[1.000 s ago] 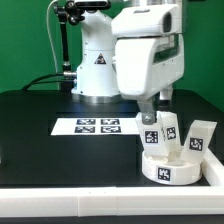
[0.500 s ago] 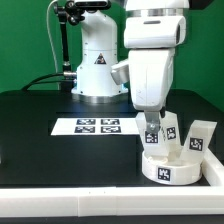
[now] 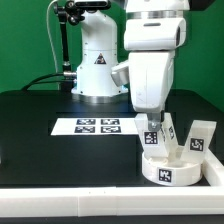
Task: Assemble stool
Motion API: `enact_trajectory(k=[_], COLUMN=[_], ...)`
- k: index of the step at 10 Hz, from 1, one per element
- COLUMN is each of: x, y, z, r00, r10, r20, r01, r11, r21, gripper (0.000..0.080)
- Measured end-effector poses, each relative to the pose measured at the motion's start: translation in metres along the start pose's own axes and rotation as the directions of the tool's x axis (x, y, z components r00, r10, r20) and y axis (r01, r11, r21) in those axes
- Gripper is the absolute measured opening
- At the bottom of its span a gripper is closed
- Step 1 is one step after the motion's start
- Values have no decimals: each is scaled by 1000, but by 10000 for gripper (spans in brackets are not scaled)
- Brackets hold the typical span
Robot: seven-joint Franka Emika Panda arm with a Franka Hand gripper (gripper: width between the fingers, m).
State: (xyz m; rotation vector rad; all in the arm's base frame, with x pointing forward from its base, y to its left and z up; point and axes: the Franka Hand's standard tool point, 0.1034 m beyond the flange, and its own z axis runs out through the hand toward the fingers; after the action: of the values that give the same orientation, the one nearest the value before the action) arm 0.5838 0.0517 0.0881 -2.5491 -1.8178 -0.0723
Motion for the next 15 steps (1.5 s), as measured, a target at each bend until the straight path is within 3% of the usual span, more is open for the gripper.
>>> enact_trajectory(k=[2,7,9,10,11,13,15], x=[0,0,4,5,6,7,8], y=[0,0,-2,-3,-3,-3,-3], z=[0,0,0,1,1,1,2], r00=[999,922,783,666,609,360,233], r10=[47,388,622,746,793,933,973], r20=[-1,-1,-3,-3,-2,-2,0], r01=[-47,-388,-622,-746,-793,-932,-972], r11=[999,922,783,666,609,360,233], r21=[0,1,5,8,8,29,34], gripper=[337,338,338,338,338,338,338])
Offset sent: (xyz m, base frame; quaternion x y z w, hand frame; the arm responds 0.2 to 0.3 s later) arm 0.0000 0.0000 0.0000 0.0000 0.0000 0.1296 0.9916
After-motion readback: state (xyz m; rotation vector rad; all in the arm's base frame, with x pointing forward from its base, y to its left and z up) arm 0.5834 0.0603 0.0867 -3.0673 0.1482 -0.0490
